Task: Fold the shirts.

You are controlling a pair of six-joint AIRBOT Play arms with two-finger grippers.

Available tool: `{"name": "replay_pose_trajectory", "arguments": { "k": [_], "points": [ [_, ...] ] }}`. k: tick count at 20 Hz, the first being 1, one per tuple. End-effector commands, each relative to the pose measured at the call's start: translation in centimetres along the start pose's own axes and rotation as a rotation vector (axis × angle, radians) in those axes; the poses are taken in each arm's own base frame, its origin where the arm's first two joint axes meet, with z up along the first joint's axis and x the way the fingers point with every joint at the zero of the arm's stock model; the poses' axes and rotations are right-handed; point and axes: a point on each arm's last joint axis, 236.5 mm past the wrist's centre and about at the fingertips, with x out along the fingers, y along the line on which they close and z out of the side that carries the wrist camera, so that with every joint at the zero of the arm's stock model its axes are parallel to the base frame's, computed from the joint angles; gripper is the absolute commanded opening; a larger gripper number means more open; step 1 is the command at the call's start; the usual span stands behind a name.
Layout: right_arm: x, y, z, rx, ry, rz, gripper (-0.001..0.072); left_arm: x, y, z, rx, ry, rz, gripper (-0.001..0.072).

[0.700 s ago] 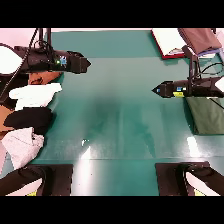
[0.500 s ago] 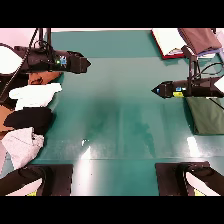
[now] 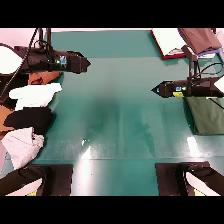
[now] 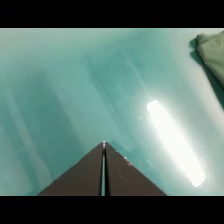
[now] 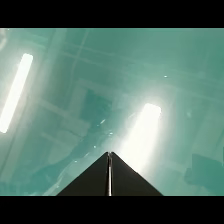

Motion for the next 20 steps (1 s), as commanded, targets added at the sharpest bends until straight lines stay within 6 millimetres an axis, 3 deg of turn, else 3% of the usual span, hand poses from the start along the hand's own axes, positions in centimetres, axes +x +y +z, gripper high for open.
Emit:
{"name": "replay_pose_trajectory", "arguments": {
  "k": [1,3,5,6,10,14,17,20],
  "points": [
    [0.0,0.0,0.1,0.0,-0.002,0.0,0.0021,-0.1,-0.4,1.8,-0.018,-0.076,-0.017,0.0025],
    [0.0,0.0,0.0,0.0,0.0,0.001,0.002,-0.1,1.2,3.1,0.053,-0.129,0.049,0.0029],
    [0.0,0.0,0.0,0.0,0.0,0.001,0.0021,-0.2,4.8,3.6,0.158,-0.139,0.204,0.0545],
    [0.0,0.0,0.0,0.0,0.0,0.001,0.0021,-0.3,7.5,3.6,0.191,-0.125,0.312,0.0578],
    [0.0,0.0,0.0,0.0,0.0,0.001,0.0021,-0.7,19.6,1.7,0.086,-0.033,0.568,0.0579],
    [0.0,0.0,0.0,0.0,0.0,0.001,0.0021,0.1,31.0,-2.7,-0.117,0.048,0.695,0.058],
    [0.0,0.0,0.0,0.0,-0.001,0.001,0.0021,2.1,36.3,-6.8,-0.221,0.109,0.722,0.058],
    [0.0,0.0,0.0,0.0,0.0,0.001,0.0021,4.3,39.5,-10.6,-0.265,0.176,0.738,0.058]
  ]
}}
